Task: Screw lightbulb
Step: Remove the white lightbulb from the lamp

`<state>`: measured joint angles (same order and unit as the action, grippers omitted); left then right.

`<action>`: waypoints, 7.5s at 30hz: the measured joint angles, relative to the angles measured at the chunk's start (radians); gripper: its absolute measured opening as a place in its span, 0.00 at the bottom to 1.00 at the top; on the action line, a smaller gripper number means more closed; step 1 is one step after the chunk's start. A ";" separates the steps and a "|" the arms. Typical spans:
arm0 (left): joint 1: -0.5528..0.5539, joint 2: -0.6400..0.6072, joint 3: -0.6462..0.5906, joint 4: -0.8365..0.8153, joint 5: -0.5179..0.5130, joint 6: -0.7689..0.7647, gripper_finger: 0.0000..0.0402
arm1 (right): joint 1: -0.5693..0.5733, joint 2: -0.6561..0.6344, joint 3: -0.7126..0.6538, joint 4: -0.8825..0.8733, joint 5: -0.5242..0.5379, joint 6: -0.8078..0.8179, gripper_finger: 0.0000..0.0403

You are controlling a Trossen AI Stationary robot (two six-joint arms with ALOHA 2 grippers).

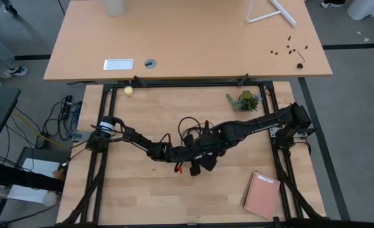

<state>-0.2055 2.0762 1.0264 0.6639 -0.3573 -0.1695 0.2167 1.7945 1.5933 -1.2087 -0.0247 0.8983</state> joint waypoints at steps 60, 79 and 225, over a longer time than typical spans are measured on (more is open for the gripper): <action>-0.003 -0.002 0.003 -0.014 -0.003 -0.006 0.46 | -0.006 0.005 -0.152 0.246 0.206 -0.220 0.70; -0.006 -0.002 0.003 -0.010 -0.001 0.046 0.46 | -0.003 0.006 -0.152 0.206 0.241 -1.682 0.70; -0.014 -0.002 0.002 -0.029 0.205 0.167 0.46 | 0.107 -0.457 -0.857 0.954 0.245 -0.832 0.89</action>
<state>-0.2196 2.0743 1.0283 0.6353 -0.1518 -0.0025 0.3233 1.3376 0.7367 -0.2546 0.2200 0.0659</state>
